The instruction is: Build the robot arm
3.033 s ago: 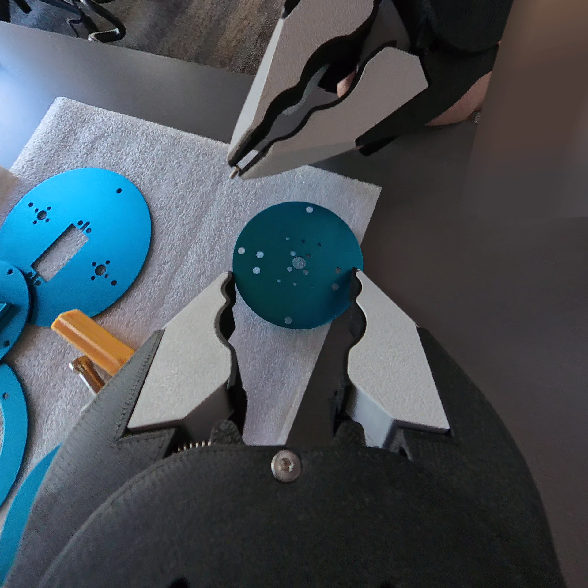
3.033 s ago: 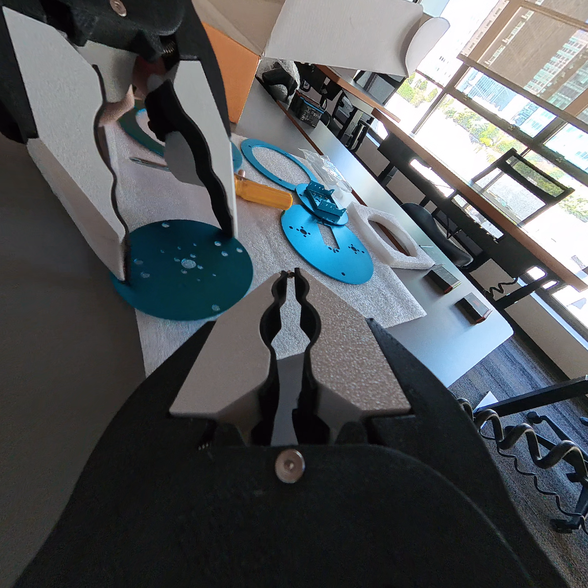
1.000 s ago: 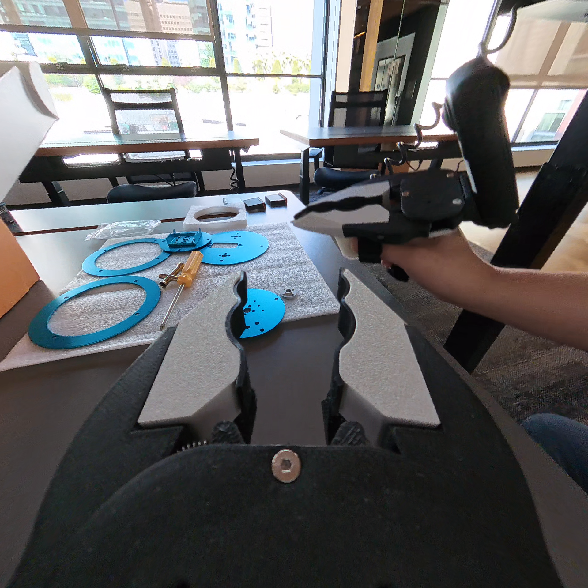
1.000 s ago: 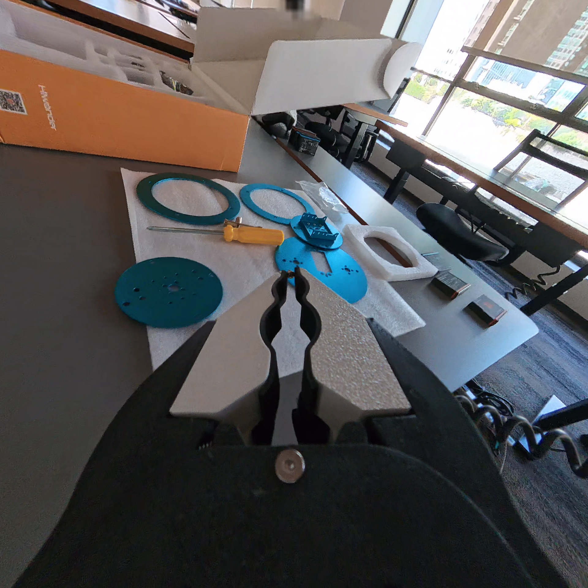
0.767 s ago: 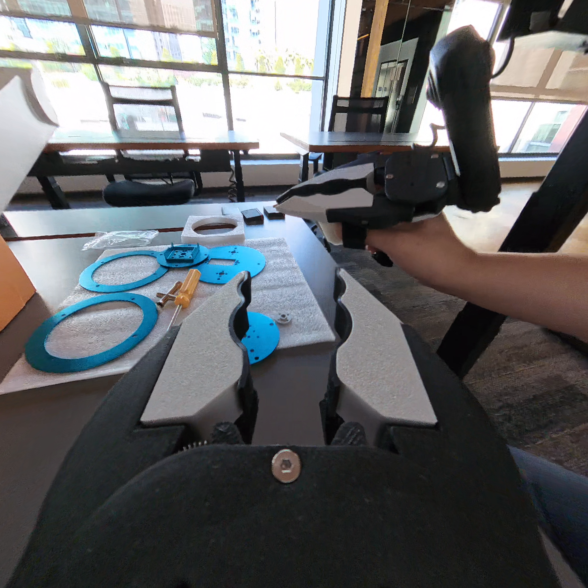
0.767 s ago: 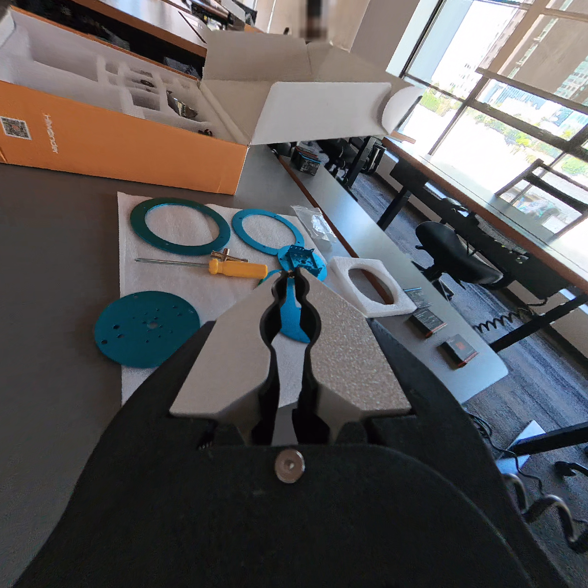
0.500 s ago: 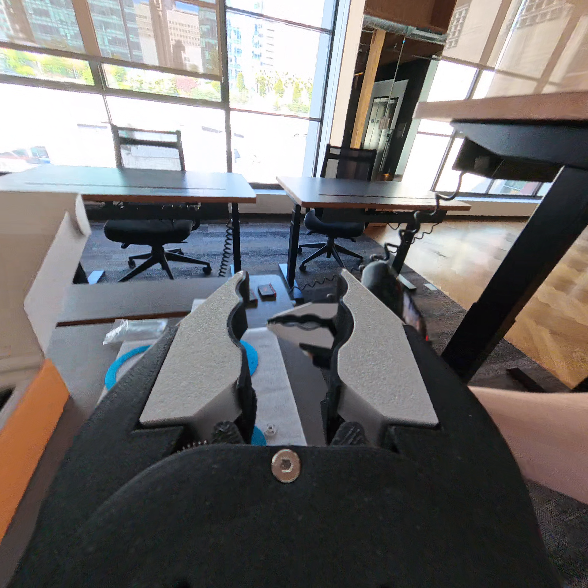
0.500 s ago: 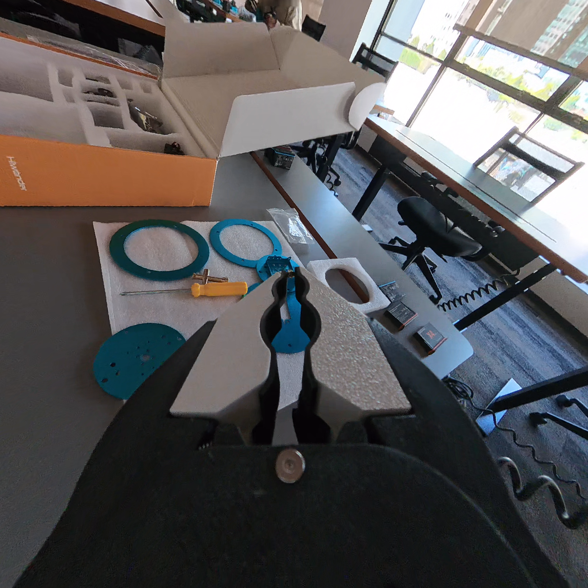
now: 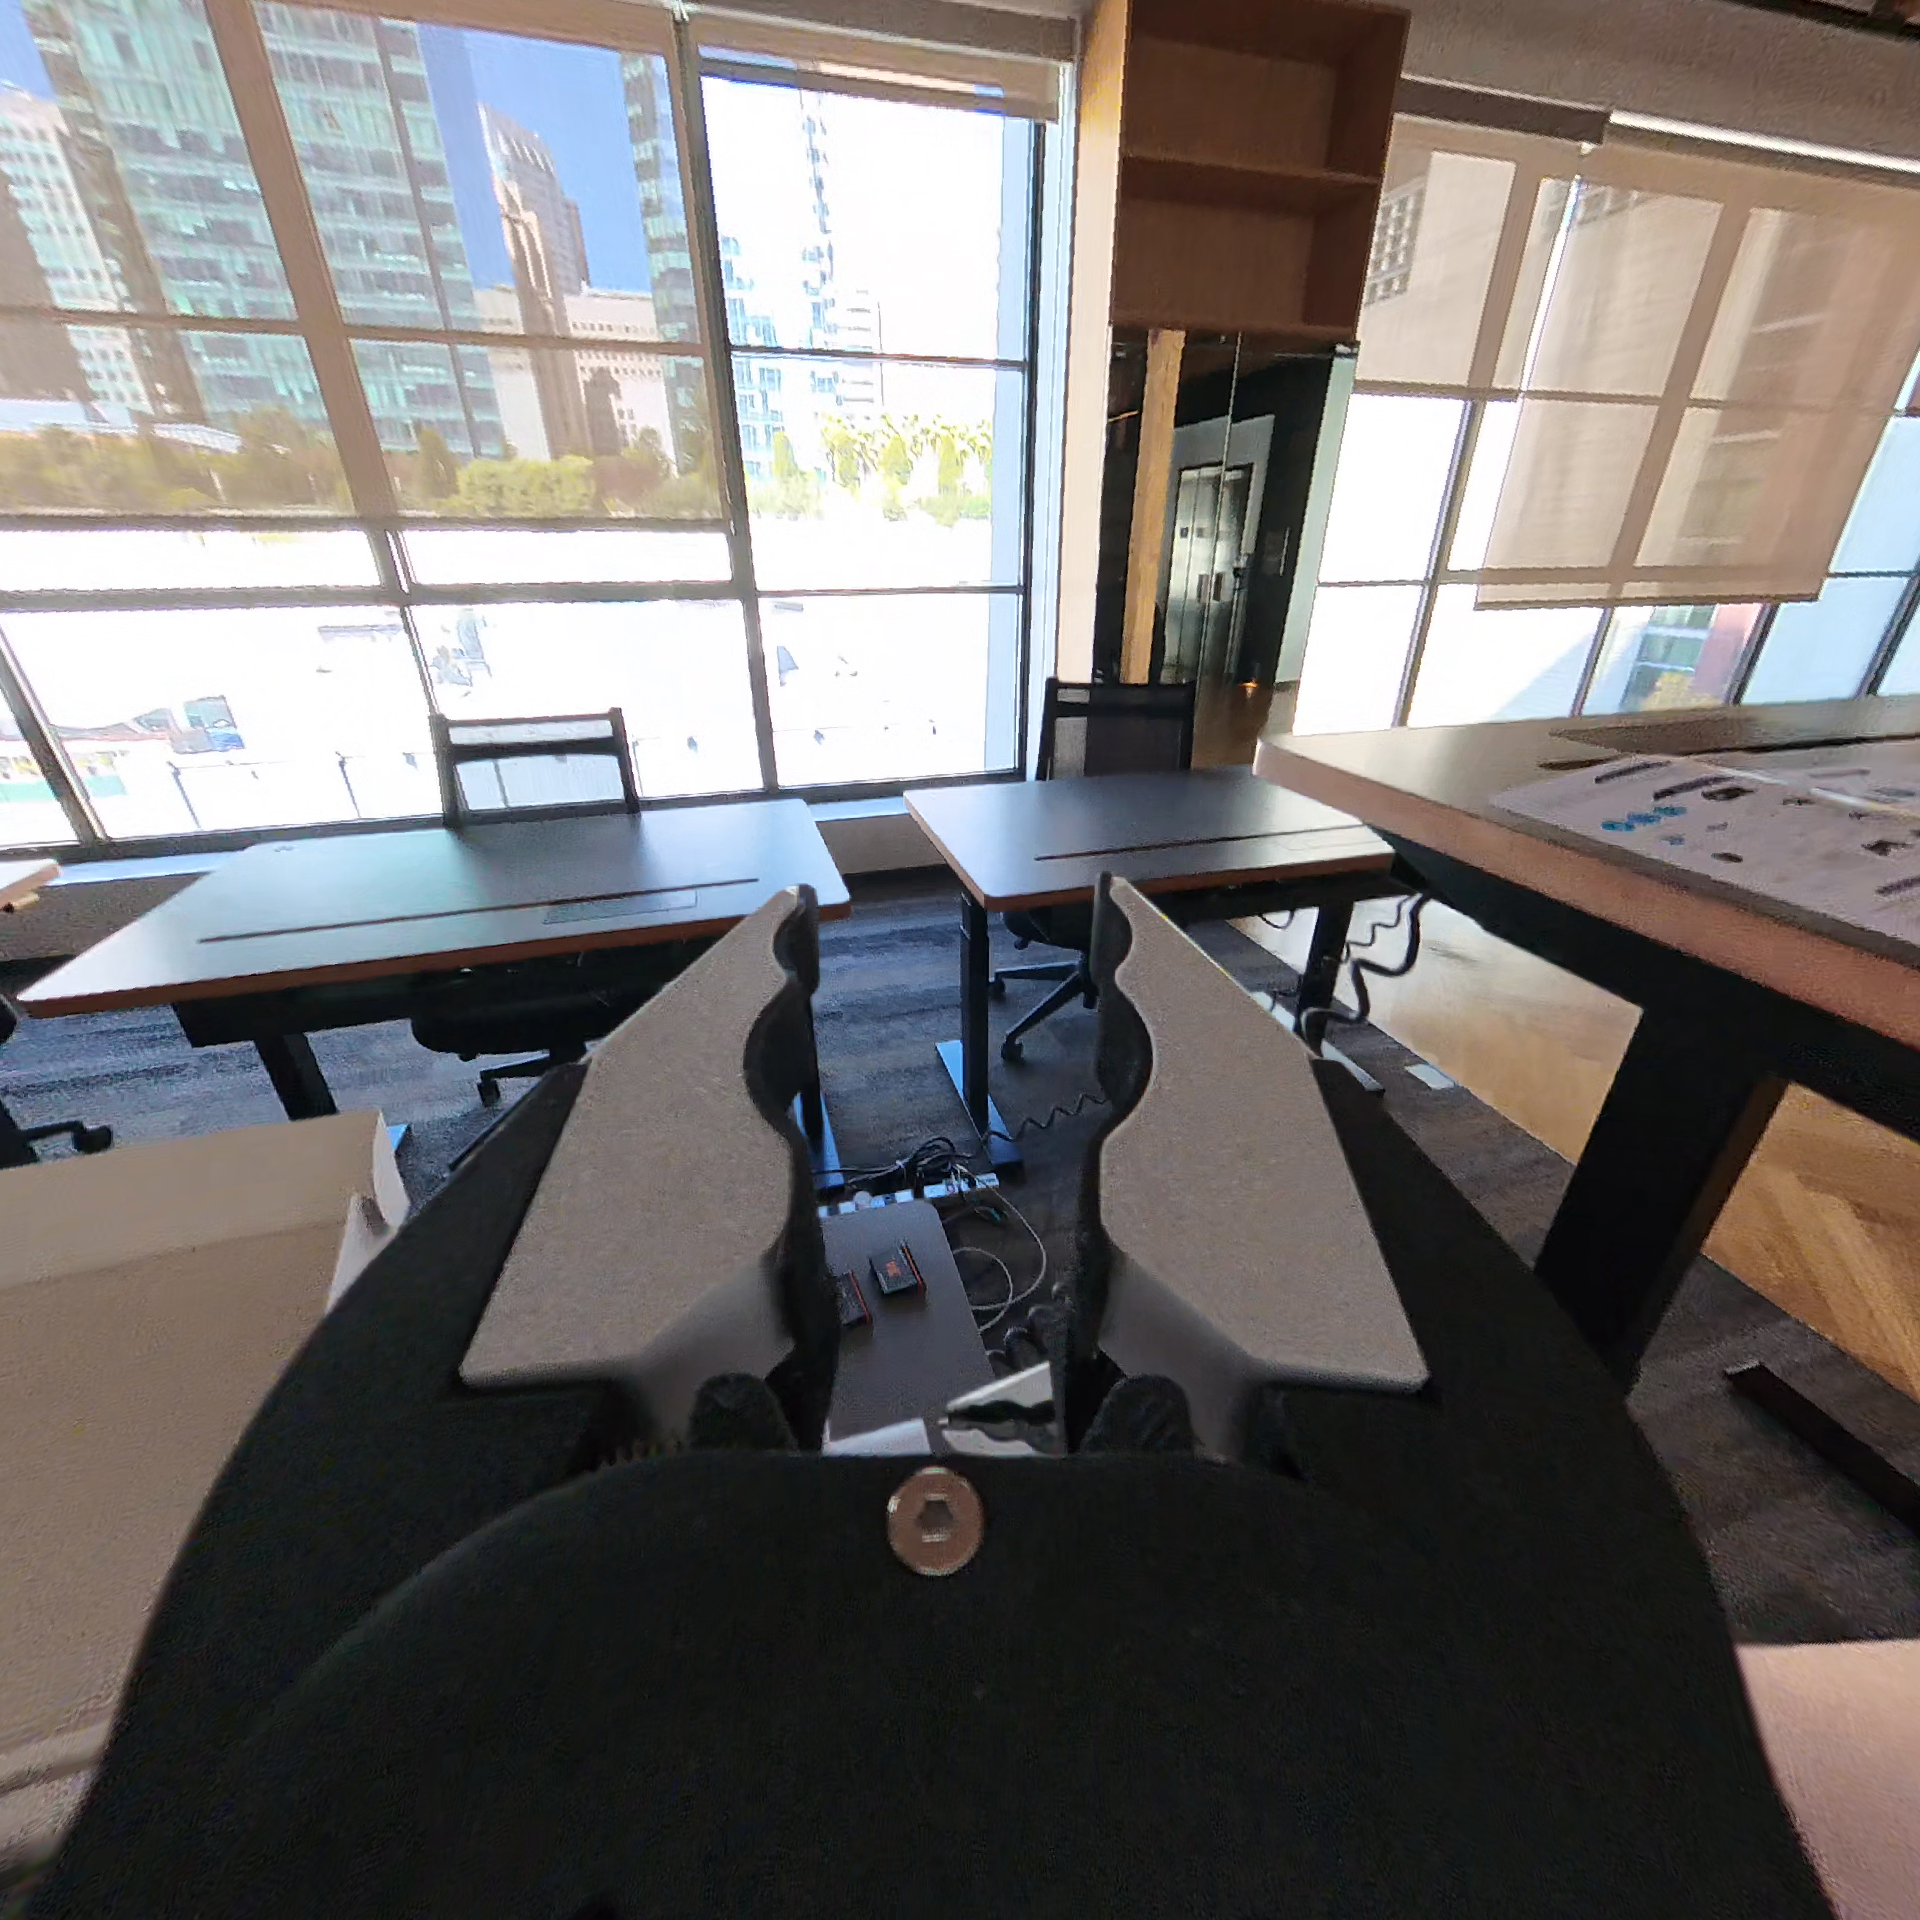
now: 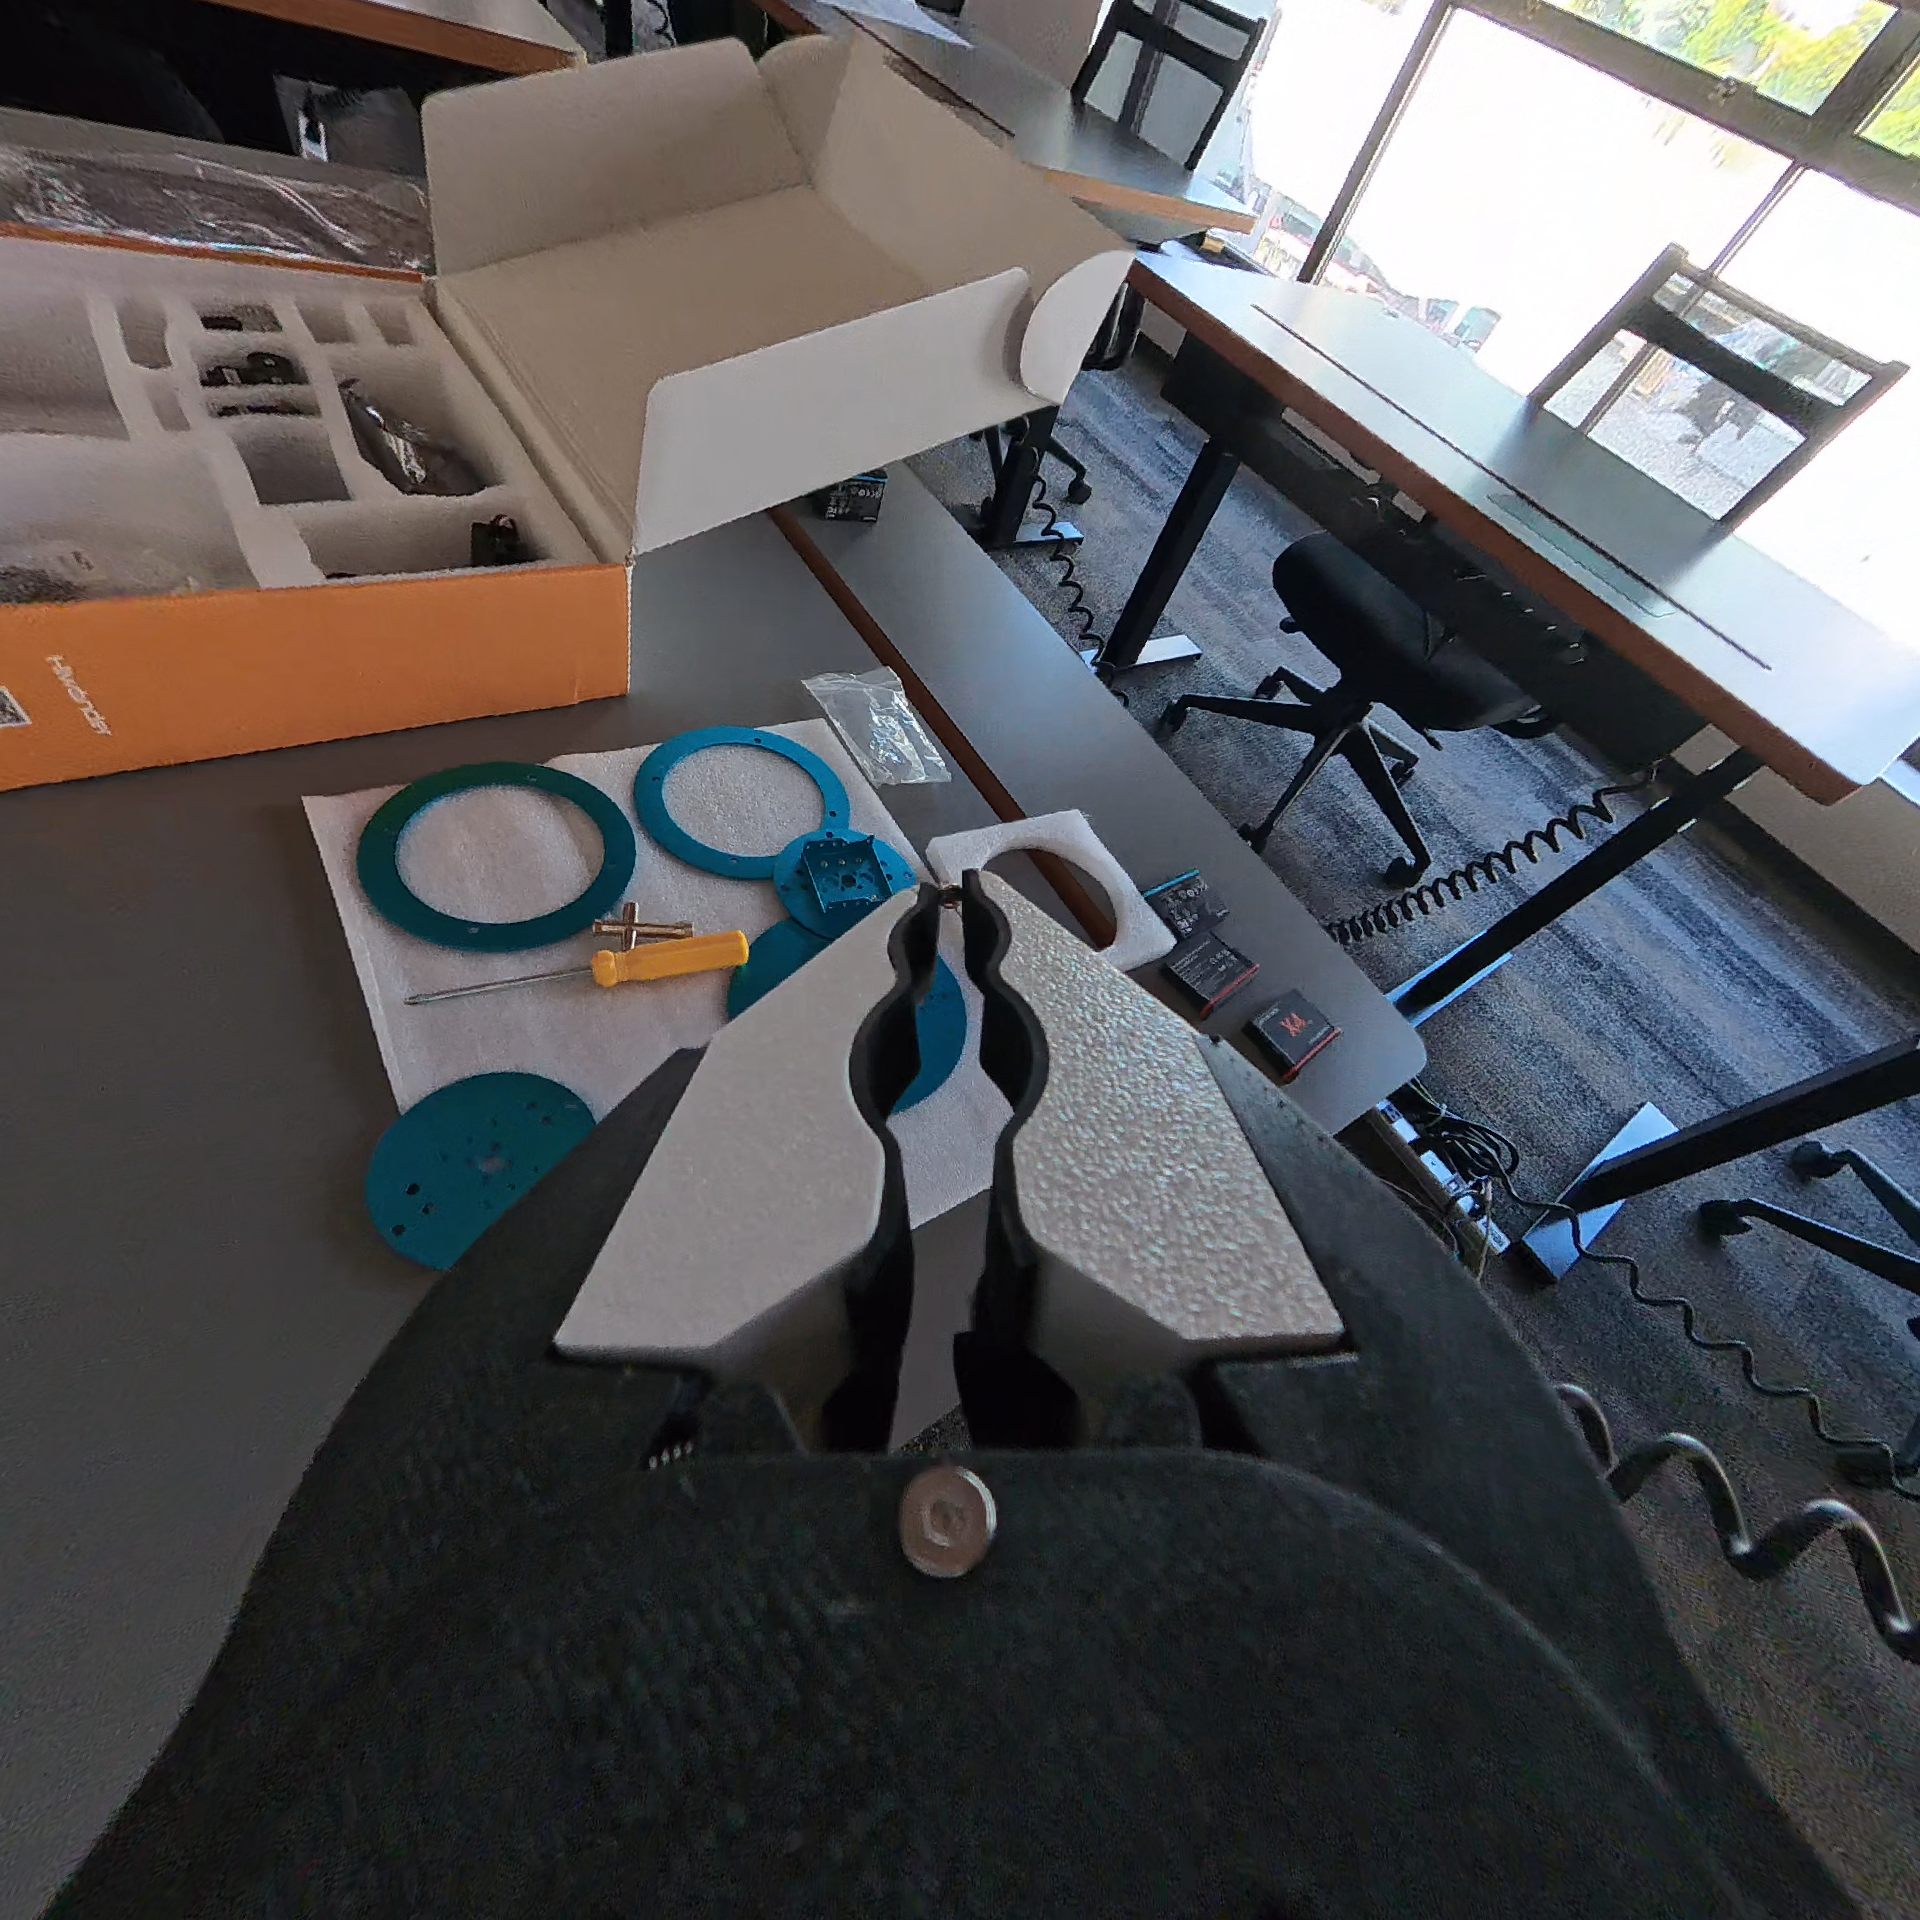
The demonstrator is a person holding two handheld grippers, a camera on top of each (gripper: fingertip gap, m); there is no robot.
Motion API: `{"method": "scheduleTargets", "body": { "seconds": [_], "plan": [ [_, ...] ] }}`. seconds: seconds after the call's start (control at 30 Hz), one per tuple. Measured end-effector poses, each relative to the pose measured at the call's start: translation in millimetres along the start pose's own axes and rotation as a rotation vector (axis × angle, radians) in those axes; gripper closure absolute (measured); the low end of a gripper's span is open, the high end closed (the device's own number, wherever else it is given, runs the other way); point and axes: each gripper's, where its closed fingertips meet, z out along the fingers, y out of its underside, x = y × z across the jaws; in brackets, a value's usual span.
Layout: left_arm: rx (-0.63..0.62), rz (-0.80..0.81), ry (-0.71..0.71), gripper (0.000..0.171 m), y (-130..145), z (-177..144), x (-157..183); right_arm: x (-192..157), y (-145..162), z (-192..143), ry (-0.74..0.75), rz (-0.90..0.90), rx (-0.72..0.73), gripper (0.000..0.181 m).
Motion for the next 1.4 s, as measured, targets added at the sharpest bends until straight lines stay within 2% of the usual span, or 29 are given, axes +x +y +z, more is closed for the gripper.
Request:
{"method": "scheduleTargets", "body": {
  "seconds": [0.13, 0.33, 0.47, 0.6, 0.67, 0.77, 0.87, 0.97, 1.07, 1.13, 1.2, 1.27, 1.33, 1.4],
  "plan": [
    [0.024, 0.007, -0.041, 0.12, -42.6, 4.9, -3.9, -1.6, -10.0, -2.4, -0.03, 0.033, -0.01, 0.178],
    [0.067, 0.108, -0.12, 0.121, -89.7, -2.5, -11.5, -4.5, 4.4, 1.0, -0.084, 0.049, -0.056, 0.177],
    [0.071, 0.119, -0.168, 0.122, -90.2, -9.5, -18.6, -5.5, 9.0, 4.9, -0.103, 0.038, -0.064, 0.177],
    [0.036, 0.111, -0.18, 0.121, -62.6, -15.8, -28.6, -1.4, 12.0, 8.3, -0.089, 0.05, -0.061, 0.177],
    [0.002, 0.128, -0.187, 0.119, -32.8, -21.0, -40.0, 8.3, 16.9, 7.4, -0.053, 0.063, -0.062, 0.177],
    [-0.081, 0.133, -0.182, 0.118, 41.6, -32.9, -61.1, 28.4, 28.6, 6.3, 0.035, 0.083, -0.051, 0.177],
    [-0.217, 0.125, -0.093, 0.119, 155.8, -47.6, -71.3, 43.3, 43.5, 9.6, 0.137, 0.068, 0.0, 0.178],
    [-0.339, 0.12, 0.078, 0.126, 284.2, -59.8, -58.6, 35.4, 51.5, 12.0, 0.18, 0.033, 0.129, 0.178],
    [-0.465, 0.278, 0.209, 0.131, 397.8, -69.3, -45.9, 11.0, 57.8, -2.4, 0.189, -0.024, 0.288, 0.178],
    [-0.555, 0.36, 0.325, 0.131, 454.2, -73.2, -32.7, -9.6, 67.4, -15.1, 0.159, -0.026, 0.366, 0.178],
    [-0.594, 0.421, 0.426, 0.131, 489.0, -71.2, -21.3, -26.5, 79.0, -27.8, 0.136, 0.007, 0.414, 0.178],
    [-0.657, 0.462, 0.507, 0.133, 511.9, -71.7, -11.4, -40.1, 89.8, -40.7, 0.124, 0.054, 0.429, 0.178],
    [-0.639, 0.547, 0.495, 0.147, 515.2, -65.6, -9.5, -50.2, 105.4, -49.8, 0.138, 0.074, 0.379, 0.178],
    [-0.629, 0.6, 0.542, 0.146, 514.5, -60.3, 1.4, -61.1, 115.7, -56.7, 0.125, 0.078, 0.337, 0.178]
  ]
}}
